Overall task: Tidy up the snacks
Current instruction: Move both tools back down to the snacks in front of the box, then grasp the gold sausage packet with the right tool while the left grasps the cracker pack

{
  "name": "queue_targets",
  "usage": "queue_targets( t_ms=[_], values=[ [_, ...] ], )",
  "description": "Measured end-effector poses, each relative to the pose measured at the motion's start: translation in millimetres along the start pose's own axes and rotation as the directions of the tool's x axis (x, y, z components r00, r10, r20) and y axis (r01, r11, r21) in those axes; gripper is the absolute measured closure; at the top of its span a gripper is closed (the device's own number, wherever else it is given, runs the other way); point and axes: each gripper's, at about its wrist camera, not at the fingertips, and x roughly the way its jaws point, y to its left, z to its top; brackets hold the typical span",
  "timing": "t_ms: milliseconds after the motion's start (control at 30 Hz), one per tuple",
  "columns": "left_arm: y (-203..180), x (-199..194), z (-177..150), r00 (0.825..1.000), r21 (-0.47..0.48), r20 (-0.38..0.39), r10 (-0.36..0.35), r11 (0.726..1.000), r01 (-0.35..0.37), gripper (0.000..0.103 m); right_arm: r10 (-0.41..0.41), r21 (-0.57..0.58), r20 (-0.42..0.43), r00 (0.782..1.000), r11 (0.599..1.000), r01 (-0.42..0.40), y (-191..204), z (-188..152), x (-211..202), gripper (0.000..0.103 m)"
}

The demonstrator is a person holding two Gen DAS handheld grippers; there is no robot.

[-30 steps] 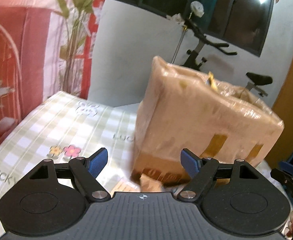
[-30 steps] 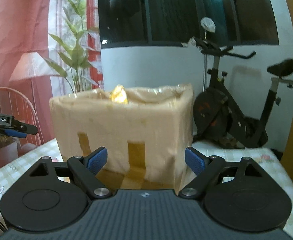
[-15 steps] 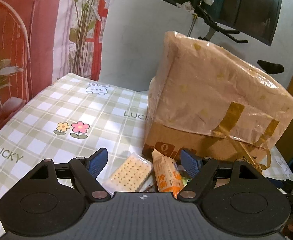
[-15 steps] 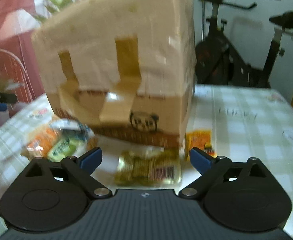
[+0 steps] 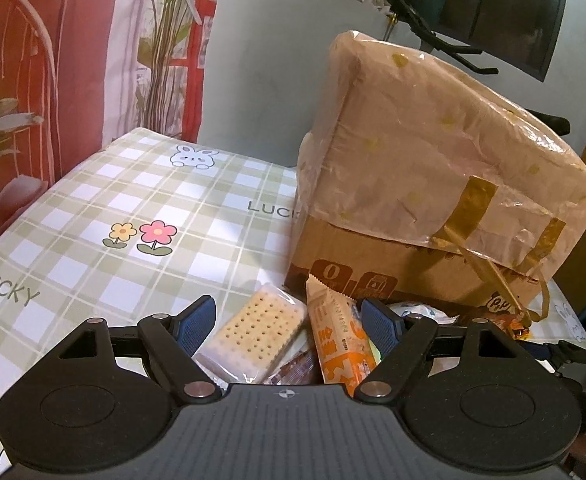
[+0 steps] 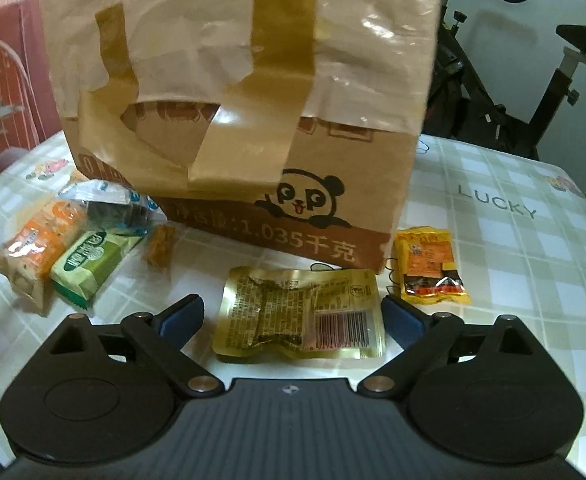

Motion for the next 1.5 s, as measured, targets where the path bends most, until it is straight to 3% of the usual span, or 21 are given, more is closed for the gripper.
queue_targets(
  t_ms=[267,400,967,1033,1167,1233,1367,1500],
  values=[
    [2,6,-5,1.0,-0.01,-0.024,-0.002,1.0,0.002,0.022,-0.005,-0.007,0.006,1.0,1.0,0.005,-1,-2,5,0.006],
    [3,8,-7,0.999,-0.013,-0.035,-0.006,1.0,0.005,0.022,-0.014,0.002,0.023,1.0,1.0,0.014,0,-5,2,0.014],
    [4,13,-12,0.998,-0.014,-0.062,-0.003,1.0,0.002,0.022,0.034,0.037,0.085,0.996,0.999,-0.037,-11,-8,-16,0.025],
    [4,14,-12,0.998,-0.015,-0.063,0.001,1.0,-0.001,0.022,0.036,0.044,0.091,0.995,0.998,-0.04,-12,-8,-17,0.033],
    [7,15,-12,0.998,-0.019,-0.064,0.012,1.0,-0.013,0.022,0.037,0.06,0.091,0.995,0.997,-0.042,-15,-9,-18,0.035],
    [10,17,-11,0.998,-0.017,-0.061,0.022,1.0,-0.023,0.022,0.035,0.059,0.096,0.995,0.997,-0.041,-15,-9,-20,0.041],
    [17,27,-10,0.996,0.013,-0.07,0.06,0.998,-0.059,0.023,0.038,0.052,0.104,0.994,0.998,-0.043,-13,-9,-23,0.044],
    [23,41,-8,0.995,0.041,-0.09,0.052,0.998,-0.049,0.025,0.04,0.047,0.098,0.994,0.998,-0.045,-11,-9,-21,0.044]
  ],
)
